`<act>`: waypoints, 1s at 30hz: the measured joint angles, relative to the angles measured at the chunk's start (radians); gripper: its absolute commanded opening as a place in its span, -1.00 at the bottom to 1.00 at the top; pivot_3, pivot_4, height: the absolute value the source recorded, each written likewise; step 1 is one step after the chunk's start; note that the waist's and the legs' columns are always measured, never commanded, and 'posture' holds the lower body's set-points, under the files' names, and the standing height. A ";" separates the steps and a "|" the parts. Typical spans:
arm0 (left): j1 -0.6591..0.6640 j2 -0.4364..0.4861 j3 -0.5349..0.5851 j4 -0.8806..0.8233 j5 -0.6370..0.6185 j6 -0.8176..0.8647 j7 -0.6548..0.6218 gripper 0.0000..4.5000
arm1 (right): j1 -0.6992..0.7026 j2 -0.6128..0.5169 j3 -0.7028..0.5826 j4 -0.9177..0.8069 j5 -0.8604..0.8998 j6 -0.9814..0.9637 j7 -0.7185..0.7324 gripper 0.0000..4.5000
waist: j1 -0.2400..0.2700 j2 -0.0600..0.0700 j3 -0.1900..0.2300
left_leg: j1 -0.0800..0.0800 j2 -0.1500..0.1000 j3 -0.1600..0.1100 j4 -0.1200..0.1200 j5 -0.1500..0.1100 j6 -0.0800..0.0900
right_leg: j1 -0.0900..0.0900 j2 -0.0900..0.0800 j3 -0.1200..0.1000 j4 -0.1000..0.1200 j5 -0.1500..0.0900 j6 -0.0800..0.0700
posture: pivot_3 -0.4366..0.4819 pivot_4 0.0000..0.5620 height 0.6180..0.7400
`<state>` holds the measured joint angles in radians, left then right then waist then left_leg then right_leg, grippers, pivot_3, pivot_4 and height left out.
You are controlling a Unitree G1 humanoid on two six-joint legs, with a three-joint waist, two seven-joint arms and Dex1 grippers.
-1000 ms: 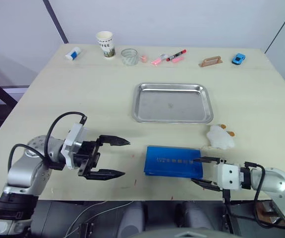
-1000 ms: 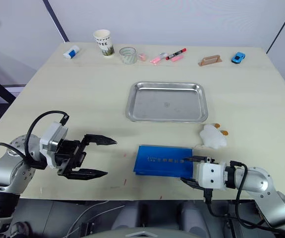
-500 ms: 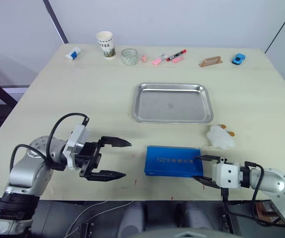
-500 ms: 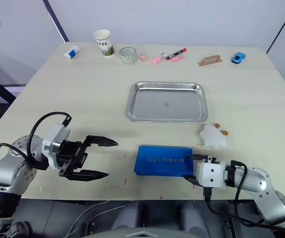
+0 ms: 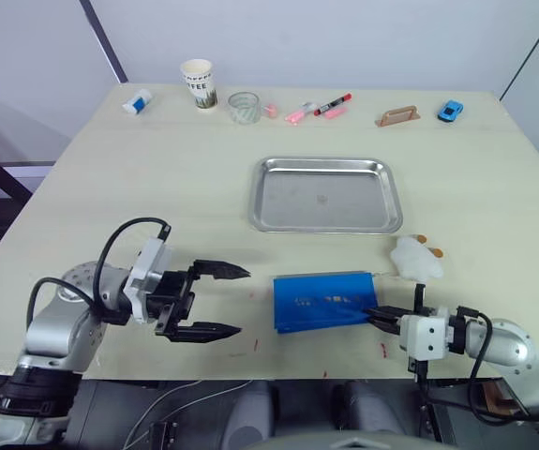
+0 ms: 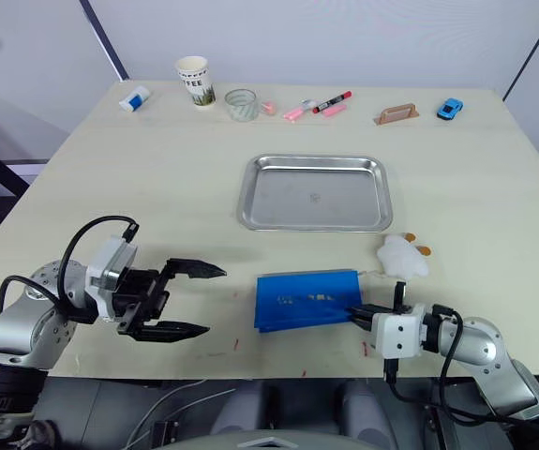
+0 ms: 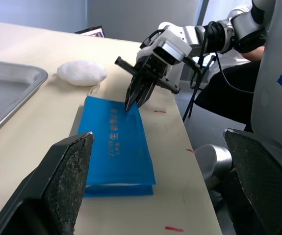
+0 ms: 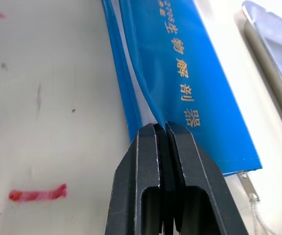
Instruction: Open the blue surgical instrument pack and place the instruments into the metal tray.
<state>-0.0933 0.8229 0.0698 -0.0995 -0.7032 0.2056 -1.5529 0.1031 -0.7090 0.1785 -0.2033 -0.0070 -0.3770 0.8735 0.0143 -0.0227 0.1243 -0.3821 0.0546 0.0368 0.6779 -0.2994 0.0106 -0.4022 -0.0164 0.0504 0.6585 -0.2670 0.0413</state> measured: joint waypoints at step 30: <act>-0.088 -0.131 0.054 0.110 -0.005 0.068 0.093 1.00 | -0.685 -0.281 0.069 -0.009 0.713 1.331 0.421 -0.97 | 0.000 0.002 0.002 | -0.002 0.000 -0.002 0.000 0.000 0.000 | -0.001 -0.001 -0.002 0.000 0.000 0.000 | -0.05 -0.47 1.00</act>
<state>-0.1817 0.6924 0.1234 0.0109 -0.7079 0.2739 -1.4603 -0.5816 -0.9899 0.2472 -0.2122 0.7063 0.9545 1.2946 0.0138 -0.0207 0.1261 -0.3839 0.0546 0.0352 0.6782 -0.2997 0.0110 -0.4030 -0.0173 0.0484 0.6584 -0.2667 0.0413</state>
